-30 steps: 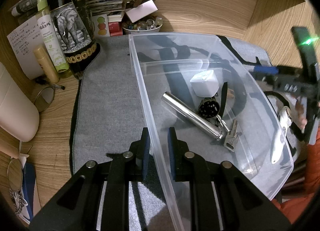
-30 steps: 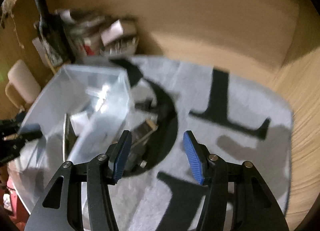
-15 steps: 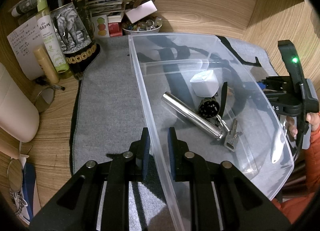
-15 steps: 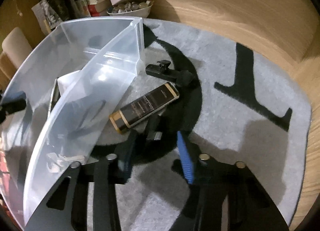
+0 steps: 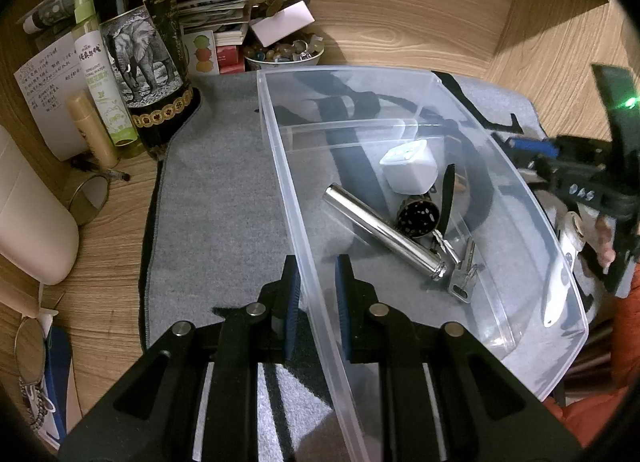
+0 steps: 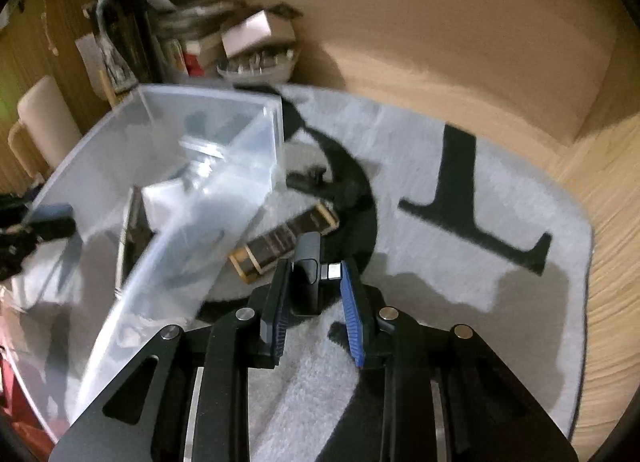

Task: Organize rigid objects
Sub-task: 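Grasp a small black item with the right gripper and release it in the box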

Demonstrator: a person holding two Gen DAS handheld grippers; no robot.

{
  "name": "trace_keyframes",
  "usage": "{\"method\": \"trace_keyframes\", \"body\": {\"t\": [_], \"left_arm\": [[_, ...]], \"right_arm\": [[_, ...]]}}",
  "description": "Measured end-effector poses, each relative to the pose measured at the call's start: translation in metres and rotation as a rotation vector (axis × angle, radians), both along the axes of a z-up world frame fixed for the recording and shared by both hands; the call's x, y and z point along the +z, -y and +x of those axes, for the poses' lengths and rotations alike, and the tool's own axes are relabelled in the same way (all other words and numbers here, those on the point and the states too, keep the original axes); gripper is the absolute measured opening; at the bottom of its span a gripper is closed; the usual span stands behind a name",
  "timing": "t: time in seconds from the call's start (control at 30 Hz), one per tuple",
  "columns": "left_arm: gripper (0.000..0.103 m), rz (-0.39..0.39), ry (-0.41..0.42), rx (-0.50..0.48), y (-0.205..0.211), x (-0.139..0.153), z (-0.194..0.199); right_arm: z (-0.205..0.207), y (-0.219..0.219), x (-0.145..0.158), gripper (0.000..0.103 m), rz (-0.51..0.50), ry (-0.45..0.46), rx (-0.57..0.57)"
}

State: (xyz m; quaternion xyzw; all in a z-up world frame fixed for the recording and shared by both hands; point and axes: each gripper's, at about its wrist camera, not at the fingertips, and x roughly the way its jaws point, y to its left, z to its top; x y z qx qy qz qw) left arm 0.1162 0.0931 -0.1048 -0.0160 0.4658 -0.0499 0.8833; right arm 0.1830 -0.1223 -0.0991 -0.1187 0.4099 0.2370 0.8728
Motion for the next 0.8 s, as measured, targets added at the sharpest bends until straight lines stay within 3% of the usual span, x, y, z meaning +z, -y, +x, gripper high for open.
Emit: {"method": "trace_keyframes", "body": {"t": [0.43,0.8], "left_arm": [[0.016,0.0,0.001,-0.001,0.0,0.0,0.0],[0.016,0.0,0.001,0.0,0.001,0.0,0.0]], "right_arm": [[-0.03,-0.022,0.06,0.022,0.094,0.173,0.081],[-0.037,-0.06,0.053,0.023,0.101,0.155,0.18]]}}
